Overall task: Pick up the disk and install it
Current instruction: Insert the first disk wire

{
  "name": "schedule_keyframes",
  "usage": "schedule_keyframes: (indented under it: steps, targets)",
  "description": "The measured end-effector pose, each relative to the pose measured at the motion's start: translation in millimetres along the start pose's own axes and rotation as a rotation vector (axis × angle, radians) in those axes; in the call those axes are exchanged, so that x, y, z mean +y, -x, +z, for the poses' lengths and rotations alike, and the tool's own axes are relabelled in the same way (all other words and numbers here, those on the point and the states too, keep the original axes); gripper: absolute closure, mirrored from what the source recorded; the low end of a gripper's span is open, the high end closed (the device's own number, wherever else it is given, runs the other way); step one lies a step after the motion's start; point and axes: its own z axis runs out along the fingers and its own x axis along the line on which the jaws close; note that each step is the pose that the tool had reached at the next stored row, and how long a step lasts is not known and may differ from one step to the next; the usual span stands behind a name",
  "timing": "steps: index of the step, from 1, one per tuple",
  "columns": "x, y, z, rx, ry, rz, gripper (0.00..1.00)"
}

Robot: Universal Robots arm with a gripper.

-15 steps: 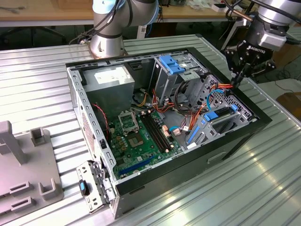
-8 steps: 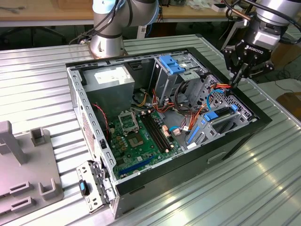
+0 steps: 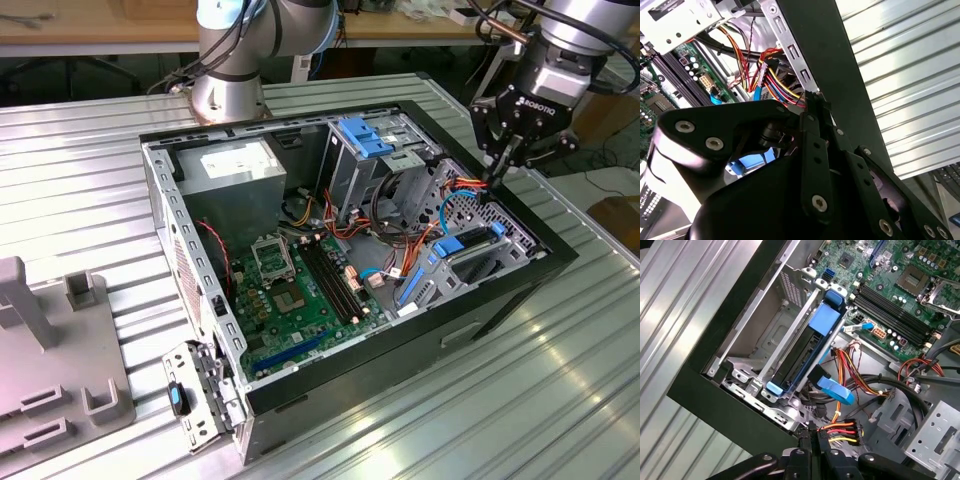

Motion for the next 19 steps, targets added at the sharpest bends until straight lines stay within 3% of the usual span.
schedule_keyframes:
  steps: [10,16,19]
  targets:
    - [0.3,0.2,0.0,0.0000,0.0045,0.075,0.84]
    - [0.3,0.2,0.7,-0.0002,0.0116,0.192,0.84]
    - [0.3,0.2,0.9,0.0000,0.0132,0.217,0.84]
